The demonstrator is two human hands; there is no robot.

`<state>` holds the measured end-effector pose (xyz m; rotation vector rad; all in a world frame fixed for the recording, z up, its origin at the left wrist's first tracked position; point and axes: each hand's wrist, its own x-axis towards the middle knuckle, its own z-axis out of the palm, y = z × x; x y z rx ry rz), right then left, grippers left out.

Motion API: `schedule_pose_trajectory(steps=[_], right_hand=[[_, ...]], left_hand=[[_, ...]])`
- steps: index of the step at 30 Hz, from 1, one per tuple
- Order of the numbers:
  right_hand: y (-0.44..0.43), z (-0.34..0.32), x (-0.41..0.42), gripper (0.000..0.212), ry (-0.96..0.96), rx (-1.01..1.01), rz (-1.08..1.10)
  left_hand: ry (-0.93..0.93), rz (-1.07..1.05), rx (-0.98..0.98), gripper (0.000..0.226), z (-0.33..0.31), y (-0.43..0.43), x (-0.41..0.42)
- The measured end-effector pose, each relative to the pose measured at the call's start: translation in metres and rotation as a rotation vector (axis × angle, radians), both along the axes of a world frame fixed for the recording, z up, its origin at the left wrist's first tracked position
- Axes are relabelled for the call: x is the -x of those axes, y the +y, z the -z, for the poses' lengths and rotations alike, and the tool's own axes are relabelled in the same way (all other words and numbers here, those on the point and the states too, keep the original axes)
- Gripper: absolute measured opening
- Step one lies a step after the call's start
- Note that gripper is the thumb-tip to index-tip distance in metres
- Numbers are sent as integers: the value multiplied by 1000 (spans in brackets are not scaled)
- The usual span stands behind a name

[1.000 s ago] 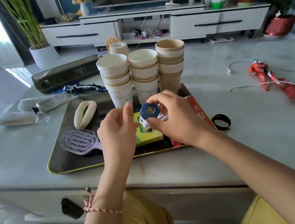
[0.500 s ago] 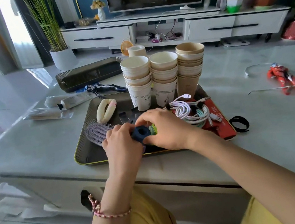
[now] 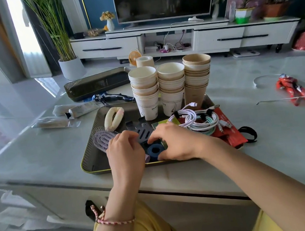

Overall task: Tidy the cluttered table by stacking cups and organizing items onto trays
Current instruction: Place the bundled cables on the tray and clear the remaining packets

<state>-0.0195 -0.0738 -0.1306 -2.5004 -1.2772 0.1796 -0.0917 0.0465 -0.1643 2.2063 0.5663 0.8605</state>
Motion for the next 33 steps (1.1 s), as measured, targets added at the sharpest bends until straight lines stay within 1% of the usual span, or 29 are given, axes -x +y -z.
schedule_pose_trajectory(steps=[2, 5, 6, 8, 10, 12, 14, 15, 18, 19, 21, 22, 23, 24, 25, 26, 28, 29, 30, 31, 32, 33], right_hand=[[-8, -7, -1, 42, 57, -150, 37], [-29, -20, -4, 23, 59, -405, 188], [-40, -22, -8, 20, 37, -471, 244], [-63, -26, -15, 19, -25, -534, 359], [-86, -26, -24, 23, -81, -548, 481], [-122, -26, -32, 26, -133, -524, 590], [-159, -16, -42, 24, -146, -470, 697], [-200, -13, -45, 22, -174, -435, 812], [-231, 15, -51, 16, -116, -410, 914], [-236, 21, -52, 17, -112, -389, 955], [-250, 30, -52, 28, -139, -365, 1038], [-262, 34, -55, 34, -188, -361, 1107], [-286, 36, -55, 38, -259, -313, 1206], [-296, 37, -55, 43, -355, -250, 1238], [-305, 36, -56, 49, -421, -184, 1227], [-312, 36, -60, 55, -447, -115, 1185], [-328, 29, -83, 64, -418, 1, 1159], [-332, 22, -95, 66, -350, 40, 1181], [-335, 15, -103, 65, -297, 90, 1207], [-337, 11, -107, 57, -252, 133, 1229], [-340, 10, -110, 43, -250, 137, 1231], [-346, 8, -117, 26, -276, 94, 1219]], left_hand=[[-59, 19, -27, 21, -2, -6, 0], [-147, 114, -77, 19, -7, -23, -4], [-184, 151, -95, 19, -9, -31, -7], [-236, 227, -107, 20, -15, -49, -12], [-298, 286, -117, 21, -23, -64, -15], [-357, 355, -77, 20, -31, -88, -21], [-373, 411, -23, 20, -34, -112, -30], [-362, 504, 23, 21, -40, -147, -44], [-259, 595, 64, 23, -47, -178, -59], [-211, 613, 46, 23, -49, -187, -64], [-116, 674, 15, 26, -45, -205, -79], [-84, 719, 33, 27, -44, -219, -86], [-44, 776, 79, 27, -40, -246, -90], [5, 789, 135, 26, -35, -258, -86], [58, 799, 211, 26, -29, -270, -85], [113, 804, 295, 26, -25, -279, -85], [227, 852, 455, 24, -19, -300, -93], [269, 865, 571, 21, -20, -303, -98], [298, 866, 704, 20, -22, -303, -101], [335, 865, 837, 23, -24, -304, -106], [375, 851, 944, 27, -26, -306, -108], [401, 827, 1043, 29, -29, -310, -116]])
